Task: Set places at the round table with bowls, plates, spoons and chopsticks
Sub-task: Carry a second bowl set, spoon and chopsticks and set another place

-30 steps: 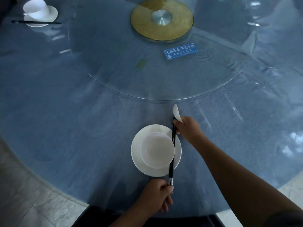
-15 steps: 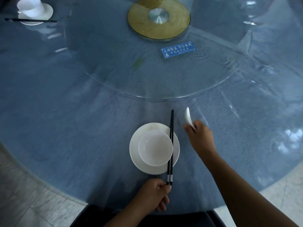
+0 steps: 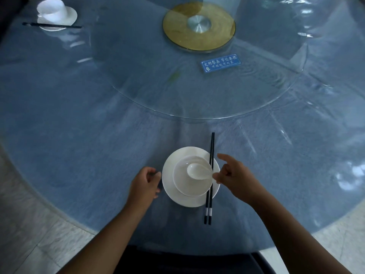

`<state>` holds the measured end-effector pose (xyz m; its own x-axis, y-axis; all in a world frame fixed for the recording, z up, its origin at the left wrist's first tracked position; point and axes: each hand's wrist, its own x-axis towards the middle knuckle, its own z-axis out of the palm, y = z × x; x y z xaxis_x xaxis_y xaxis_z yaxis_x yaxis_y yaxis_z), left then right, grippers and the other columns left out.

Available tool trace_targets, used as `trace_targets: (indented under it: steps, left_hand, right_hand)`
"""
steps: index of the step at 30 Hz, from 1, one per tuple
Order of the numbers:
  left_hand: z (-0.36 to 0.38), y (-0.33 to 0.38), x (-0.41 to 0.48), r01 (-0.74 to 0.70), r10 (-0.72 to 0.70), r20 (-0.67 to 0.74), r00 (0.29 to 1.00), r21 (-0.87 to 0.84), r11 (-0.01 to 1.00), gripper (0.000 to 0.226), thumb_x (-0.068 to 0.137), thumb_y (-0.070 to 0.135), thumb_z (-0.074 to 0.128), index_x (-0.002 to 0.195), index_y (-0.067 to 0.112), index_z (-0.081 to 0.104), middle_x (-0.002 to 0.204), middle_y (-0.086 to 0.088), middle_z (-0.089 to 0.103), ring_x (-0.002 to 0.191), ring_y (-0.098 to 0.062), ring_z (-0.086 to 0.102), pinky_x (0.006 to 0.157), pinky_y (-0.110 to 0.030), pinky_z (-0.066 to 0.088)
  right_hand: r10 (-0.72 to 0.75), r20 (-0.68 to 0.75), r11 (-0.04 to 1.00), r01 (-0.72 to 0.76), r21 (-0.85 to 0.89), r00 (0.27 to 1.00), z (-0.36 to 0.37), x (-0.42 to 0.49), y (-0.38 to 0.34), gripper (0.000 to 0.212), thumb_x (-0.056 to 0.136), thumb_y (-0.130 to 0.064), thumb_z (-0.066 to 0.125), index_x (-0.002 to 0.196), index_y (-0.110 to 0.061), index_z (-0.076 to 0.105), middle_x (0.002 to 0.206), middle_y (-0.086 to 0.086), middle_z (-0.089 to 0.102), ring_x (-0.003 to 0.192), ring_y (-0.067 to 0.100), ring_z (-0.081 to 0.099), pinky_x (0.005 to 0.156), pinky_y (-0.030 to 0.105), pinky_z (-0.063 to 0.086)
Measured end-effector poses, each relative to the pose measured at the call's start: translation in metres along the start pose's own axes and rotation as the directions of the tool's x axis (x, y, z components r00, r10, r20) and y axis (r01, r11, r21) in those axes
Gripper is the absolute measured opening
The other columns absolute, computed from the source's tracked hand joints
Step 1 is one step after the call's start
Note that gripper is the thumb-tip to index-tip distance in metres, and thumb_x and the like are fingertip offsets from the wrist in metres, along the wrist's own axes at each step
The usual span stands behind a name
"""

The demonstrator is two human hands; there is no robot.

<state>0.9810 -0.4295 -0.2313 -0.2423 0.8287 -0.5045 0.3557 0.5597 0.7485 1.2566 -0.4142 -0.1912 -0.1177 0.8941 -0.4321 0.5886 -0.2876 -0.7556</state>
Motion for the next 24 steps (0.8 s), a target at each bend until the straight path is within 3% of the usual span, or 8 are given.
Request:
trace_targets:
  steps: [2, 7, 12, 15, 18, 20, 24]
  left_hand:
    - [0.001, 0.006, 0.004, -0.054, 0.053, 0.024, 0.998, 0.034, 0.998, 0.012, 0.096, 0.023, 0.062, 0.106, 0.017, 0.061, 0.091, -0.007, 0.071, 0.067, -0.018, 0.069, 0.058, -0.034, 0.060]
    - [0.007, 0.017, -0.004, -0.202, 0.189, 0.113, 0.976, 0.117, 0.972, 0.023, 0.088, 0.033, 0.073, 0.104, 0.021, 0.062, 0.092, 0.004, 0.068, 0.083, -0.020, 0.068, 0.070, -0.047, 0.061]
    - [0.008, 0.025, -0.013, -0.182, 0.173, 0.107, 0.979, 0.073, 0.981, 0.051, 0.078, 0.058, 0.060, 0.105, 0.016, 0.063, 0.093, -0.007, 0.070, 0.086, -0.027, 0.068, 0.073, -0.056, 0.059]
    - [0.009, 0.022, -0.016, -0.240, 0.225, 0.136, 0.965, 0.103, 0.965, 0.053, 0.080, 0.055, 0.069, 0.118, 0.019, 0.062, 0.104, -0.001, 0.067, 0.091, -0.019, 0.067, 0.076, -0.043, 0.059]
    - [0.011, 0.020, -0.015, -0.227, 0.209, 0.142, 0.967, 0.119, 0.967, 0.060, 0.081, 0.053, 0.071, 0.127, 0.017, 0.059, 0.114, -0.006, 0.063, 0.099, -0.023, 0.065, 0.083, -0.047, 0.058]
    - [0.010, 0.022, -0.016, -0.192, 0.181, 0.146, 0.973, 0.069, 0.979, 0.066, 0.074, 0.061, 0.066, 0.124, 0.019, 0.061, 0.111, -0.008, 0.066, 0.098, -0.027, 0.066, 0.081, -0.054, 0.059]
    - [0.007, 0.021, -0.016, -0.181, 0.174, 0.160, 0.972, 0.032, 0.983, 0.068, 0.070, 0.065, 0.063, 0.123, 0.022, 0.060, 0.109, -0.005, 0.068, 0.096, -0.025, 0.068, 0.080, -0.052, 0.060]
  right_hand:
    - [-0.028, 0.025, 0.998, 0.029, -0.054, 0.999, 0.002, 0.004, 0.002, 0.060, 0.090, -0.024, 0.070, 0.144, -0.021, 0.042, 0.071, -0.001, 0.068, 0.057, -0.001, 0.059, 0.061, 0.019, 0.047]
    - [-0.026, 0.025, 0.995, 0.028, -0.096, 0.999, 0.004, 0.014, 0.010, 0.048, 0.090, -0.025, 0.071, 0.133, -0.021, 0.053, 0.065, -0.004, 0.062, 0.057, 0.006, 0.057, 0.063, 0.027, 0.048]
    - [-0.002, 0.032, 0.993, 0.006, -0.122, 0.999, 0.005, 0.021, 0.012, 0.032, 0.086, -0.031, 0.074, 0.115, -0.021, 0.064, 0.060, -0.008, 0.054, 0.048, 0.000, 0.049, 0.051, 0.014, 0.037]
    - [0.011, 0.005, 0.993, -0.011, -0.117, 1.000, 0.012, 0.022, 0.011, 0.026, 0.085, -0.034, 0.075, 0.107, -0.024, 0.065, 0.058, -0.011, 0.051, 0.047, -0.005, 0.050, 0.047, 0.011, 0.034]
    - [0.016, -0.012, 0.992, -0.017, -0.125, 1.000, 0.016, 0.024, 0.010, 0.027, 0.083, -0.037, 0.076, 0.104, -0.026, 0.065, 0.061, -0.014, 0.052, 0.052, -0.003, 0.049, 0.052, 0.014, 0.033]
    - [0.019, -0.012, 0.993, -0.020, -0.115, 1.000, 0.018, 0.025, 0.009, 0.029, 0.082, -0.039, 0.076, 0.104, -0.025, 0.064, 0.063, -0.013, 0.054, 0.055, -0.002, 0.050, 0.054, 0.016, 0.036]
    - [0.025, 0.009, 0.994, -0.024, -0.105, 1.000, 0.020, 0.029, 0.006, 0.034, 0.082, -0.041, 0.075, 0.109, -0.023, 0.065, 0.082, -0.010, 0.066, 0.071, 0.004, 0.062, 0.060, 0.020, 0.046]
